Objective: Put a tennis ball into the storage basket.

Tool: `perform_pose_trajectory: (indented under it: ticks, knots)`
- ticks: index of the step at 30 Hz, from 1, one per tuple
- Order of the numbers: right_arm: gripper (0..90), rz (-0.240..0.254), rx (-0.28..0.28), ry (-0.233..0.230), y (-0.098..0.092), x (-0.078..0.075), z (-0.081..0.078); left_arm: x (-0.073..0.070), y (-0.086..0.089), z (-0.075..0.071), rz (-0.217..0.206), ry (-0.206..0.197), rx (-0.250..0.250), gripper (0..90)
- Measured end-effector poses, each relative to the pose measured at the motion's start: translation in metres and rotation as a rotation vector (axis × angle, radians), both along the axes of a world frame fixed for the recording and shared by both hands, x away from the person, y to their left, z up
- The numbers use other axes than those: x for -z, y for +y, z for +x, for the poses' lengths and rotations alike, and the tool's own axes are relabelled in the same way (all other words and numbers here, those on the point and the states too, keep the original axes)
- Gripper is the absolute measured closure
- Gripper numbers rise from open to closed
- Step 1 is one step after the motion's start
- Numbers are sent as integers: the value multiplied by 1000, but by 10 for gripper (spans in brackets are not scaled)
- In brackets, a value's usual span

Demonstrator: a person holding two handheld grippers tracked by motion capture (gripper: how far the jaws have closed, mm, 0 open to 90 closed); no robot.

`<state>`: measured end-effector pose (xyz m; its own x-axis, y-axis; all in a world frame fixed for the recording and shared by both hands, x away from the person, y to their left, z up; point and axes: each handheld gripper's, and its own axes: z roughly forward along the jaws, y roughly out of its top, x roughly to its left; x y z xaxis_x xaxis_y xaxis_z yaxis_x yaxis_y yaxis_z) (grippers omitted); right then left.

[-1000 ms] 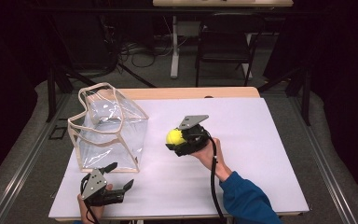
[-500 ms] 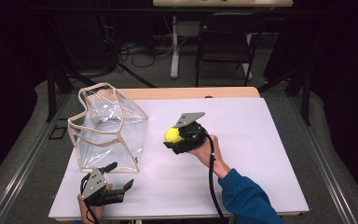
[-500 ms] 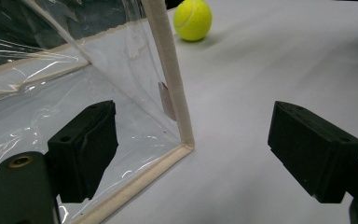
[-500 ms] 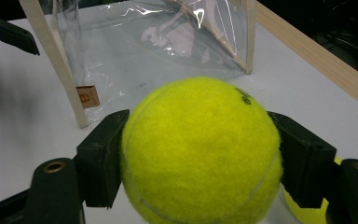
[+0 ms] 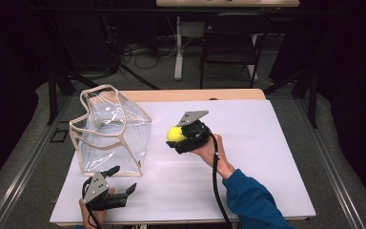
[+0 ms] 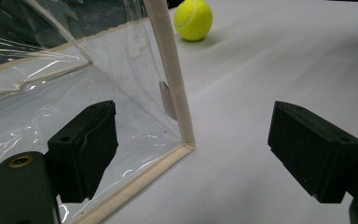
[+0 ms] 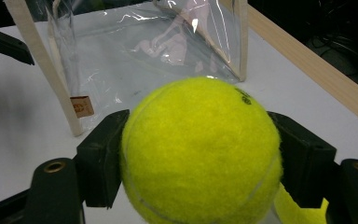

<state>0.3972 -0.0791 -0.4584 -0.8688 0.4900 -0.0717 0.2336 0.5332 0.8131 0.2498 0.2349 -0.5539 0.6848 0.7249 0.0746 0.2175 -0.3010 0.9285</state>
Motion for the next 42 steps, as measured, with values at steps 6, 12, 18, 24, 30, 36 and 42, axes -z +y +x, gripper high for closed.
perform_pose_trajectory:
  ticks: [6,12,18,24,30,36,42]
  knots:
    - [262,4,3,0,1,-4,4,-1,0,0,2,-1,-1,161]
    - [262,-1,-1,-5,5,-9,7,0,0,0,-1,-1,-1,161]
    - [262,-8,-7,-5,10,-13,9,-1,0,-1,0,-4,-1,161]
    - [262,-8,-13,-9,13,-19,12,-1,1,-1,-2,-3,-3,161]
    - [262,-17,-13,-9,15,-21,15,-1,0,0,-2,-5,0,161]
    - [262,-17,-13,-7,17,-26,18,-1,1,-1,-1,-3,0,161]
    - [262,-19,-15,-12,19,-32,20,-1,1,-1,-2,-5,0,161]
